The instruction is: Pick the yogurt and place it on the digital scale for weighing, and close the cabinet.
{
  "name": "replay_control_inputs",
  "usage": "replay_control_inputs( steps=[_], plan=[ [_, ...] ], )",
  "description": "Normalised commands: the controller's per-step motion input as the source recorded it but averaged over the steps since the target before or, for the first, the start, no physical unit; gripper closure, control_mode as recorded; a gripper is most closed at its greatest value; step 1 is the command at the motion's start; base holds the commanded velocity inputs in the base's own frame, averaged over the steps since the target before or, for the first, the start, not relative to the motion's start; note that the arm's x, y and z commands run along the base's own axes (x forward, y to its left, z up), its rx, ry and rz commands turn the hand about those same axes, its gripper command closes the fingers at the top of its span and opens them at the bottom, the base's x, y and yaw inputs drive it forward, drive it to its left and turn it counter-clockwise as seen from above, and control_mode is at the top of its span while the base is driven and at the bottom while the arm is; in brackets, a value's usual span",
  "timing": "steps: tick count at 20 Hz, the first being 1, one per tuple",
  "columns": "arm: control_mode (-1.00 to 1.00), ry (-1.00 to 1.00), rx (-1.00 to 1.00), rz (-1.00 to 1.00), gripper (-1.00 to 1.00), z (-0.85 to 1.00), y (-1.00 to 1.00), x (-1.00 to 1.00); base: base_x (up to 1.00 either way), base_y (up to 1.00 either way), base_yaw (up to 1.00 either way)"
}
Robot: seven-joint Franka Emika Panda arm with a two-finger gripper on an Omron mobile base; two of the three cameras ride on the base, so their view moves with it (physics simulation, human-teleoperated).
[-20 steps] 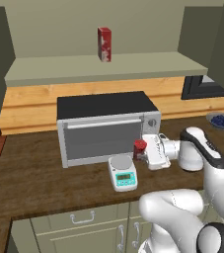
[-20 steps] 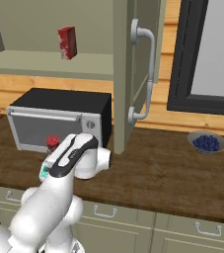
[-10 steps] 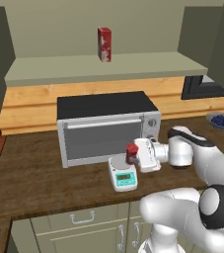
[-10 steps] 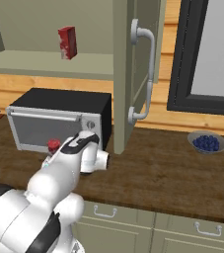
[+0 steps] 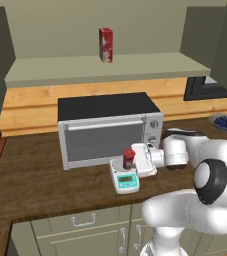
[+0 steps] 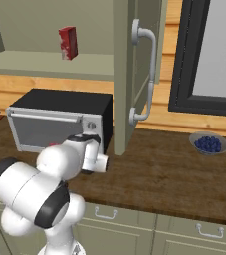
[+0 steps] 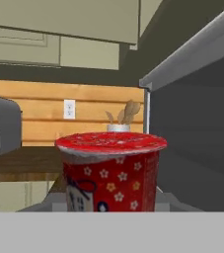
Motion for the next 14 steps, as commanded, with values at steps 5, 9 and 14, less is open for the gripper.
replay_control_inputs(
  steps=[5, 9, 14],
  plan=[
    [-1.00, 0.00, 0.00, 0.00, 1.00, -0.25, 0.11, 0.15, 0.00, 0.00, 0.00],
    [-1.00, 0.00, 0.00, 0.00, 1.00, -0.17, 0.06, 0.26, 0.00, 0.00, 0.00],
    [-1.00, 0.00, 0.00, 0.00, 1.00, -0.07, 0.04, 0.21, 0.00, 0.00, 0.00]
  ],
)
